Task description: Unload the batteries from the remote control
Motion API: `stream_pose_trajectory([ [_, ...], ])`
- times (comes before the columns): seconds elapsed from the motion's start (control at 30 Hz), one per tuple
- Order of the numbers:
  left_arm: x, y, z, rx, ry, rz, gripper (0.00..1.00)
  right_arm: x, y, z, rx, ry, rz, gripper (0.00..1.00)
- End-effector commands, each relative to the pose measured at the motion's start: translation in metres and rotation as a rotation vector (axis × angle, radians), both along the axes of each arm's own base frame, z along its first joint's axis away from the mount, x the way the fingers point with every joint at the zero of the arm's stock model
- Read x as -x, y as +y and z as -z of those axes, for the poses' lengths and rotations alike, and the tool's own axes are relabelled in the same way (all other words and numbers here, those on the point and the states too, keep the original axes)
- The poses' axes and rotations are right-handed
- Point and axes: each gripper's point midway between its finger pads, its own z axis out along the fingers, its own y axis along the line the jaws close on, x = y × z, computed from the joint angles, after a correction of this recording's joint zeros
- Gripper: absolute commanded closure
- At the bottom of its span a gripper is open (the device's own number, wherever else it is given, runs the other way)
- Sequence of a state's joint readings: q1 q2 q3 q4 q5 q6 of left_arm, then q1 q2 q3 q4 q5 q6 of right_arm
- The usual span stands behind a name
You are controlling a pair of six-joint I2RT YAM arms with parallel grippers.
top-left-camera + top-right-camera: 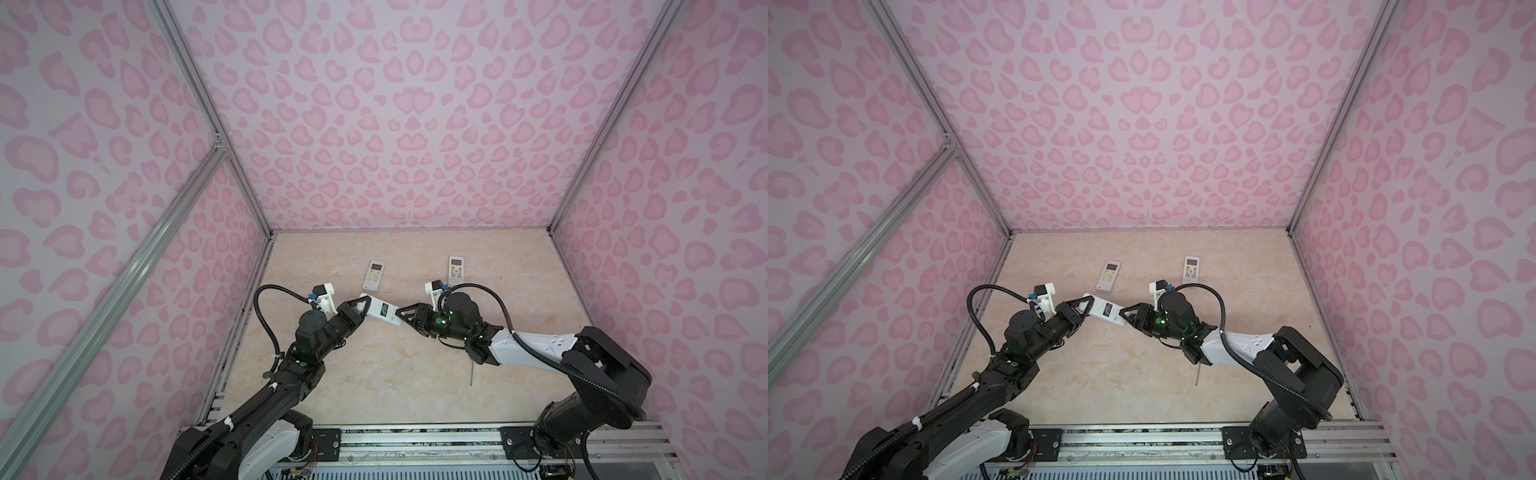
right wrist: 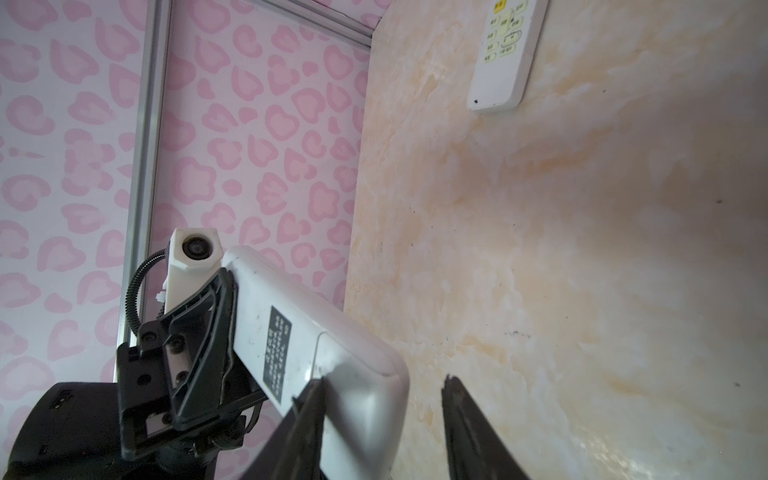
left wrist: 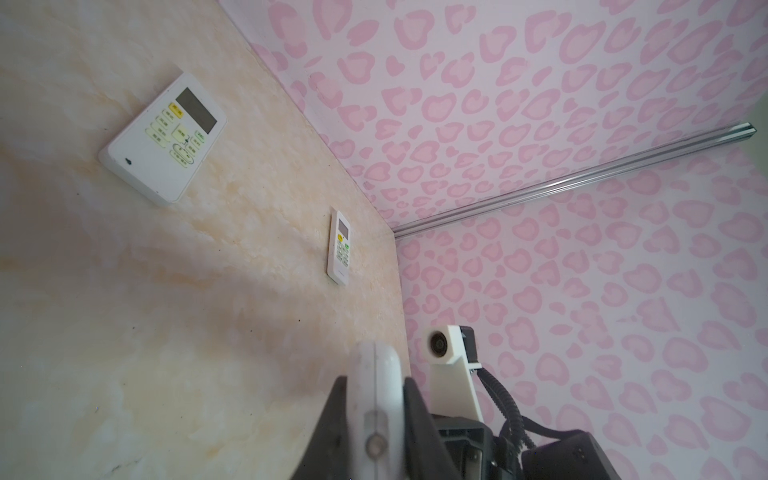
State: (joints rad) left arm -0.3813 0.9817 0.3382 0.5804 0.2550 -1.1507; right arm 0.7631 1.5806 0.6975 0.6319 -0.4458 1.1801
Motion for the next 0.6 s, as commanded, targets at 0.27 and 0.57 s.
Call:
stream_pose_trajectory([
  [0.27, -0.0045, -0.0011, -0.0197, 0.015, -0.083, 0.012, 0.96, 0.005, 0.007, 0.0039, -0.069, 0.017, -0.033, 0.66],
  [0.57, -0.006, 0.0019, -0.0175, 0.01, -0.079, -0.002, 0.96, 0.0066, 0.0048, 0.0017, -0.061, 0.017, -0.032, 0.73],
])
